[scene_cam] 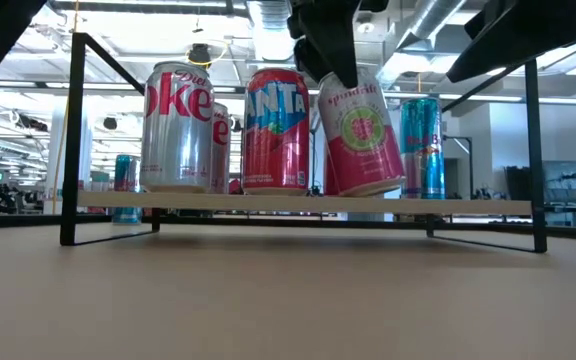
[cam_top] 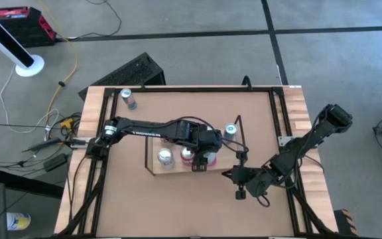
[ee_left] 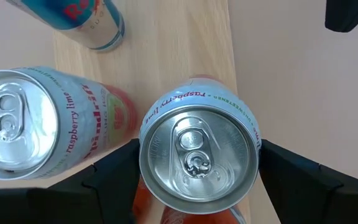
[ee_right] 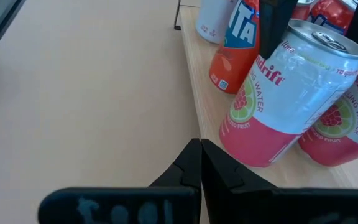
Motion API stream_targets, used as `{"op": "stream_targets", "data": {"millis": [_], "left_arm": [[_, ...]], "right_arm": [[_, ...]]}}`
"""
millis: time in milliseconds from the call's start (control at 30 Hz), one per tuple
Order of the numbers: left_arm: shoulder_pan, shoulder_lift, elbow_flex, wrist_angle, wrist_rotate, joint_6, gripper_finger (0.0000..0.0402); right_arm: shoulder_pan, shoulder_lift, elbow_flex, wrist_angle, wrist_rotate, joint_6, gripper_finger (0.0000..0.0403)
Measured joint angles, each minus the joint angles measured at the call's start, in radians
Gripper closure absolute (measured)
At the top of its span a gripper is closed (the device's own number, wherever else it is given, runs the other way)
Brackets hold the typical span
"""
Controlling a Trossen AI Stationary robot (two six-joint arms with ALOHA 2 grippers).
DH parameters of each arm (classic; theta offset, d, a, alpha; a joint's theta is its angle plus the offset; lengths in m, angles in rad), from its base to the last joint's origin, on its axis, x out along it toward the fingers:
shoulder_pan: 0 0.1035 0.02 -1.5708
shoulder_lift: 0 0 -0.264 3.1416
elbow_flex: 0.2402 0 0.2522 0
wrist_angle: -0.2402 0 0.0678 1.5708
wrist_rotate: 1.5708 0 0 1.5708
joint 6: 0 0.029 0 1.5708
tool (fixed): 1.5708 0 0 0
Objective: Place canned beverage on shelf
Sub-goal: Put the pink soda can on the shelf aligned with the other orange can
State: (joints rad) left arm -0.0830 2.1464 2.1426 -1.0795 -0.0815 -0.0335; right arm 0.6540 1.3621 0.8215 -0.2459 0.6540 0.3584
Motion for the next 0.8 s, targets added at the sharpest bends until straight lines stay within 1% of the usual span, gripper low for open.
{"op": "stream_targets", "data": {"millis": [800], "left_arm": [[0.001,0.003,-0.002,0.043,-0.031,-0.058,0.0119]], "right_arm": [[0.000,0.000,0.000,0.000,0.000,-0.001,0.0376]]}}
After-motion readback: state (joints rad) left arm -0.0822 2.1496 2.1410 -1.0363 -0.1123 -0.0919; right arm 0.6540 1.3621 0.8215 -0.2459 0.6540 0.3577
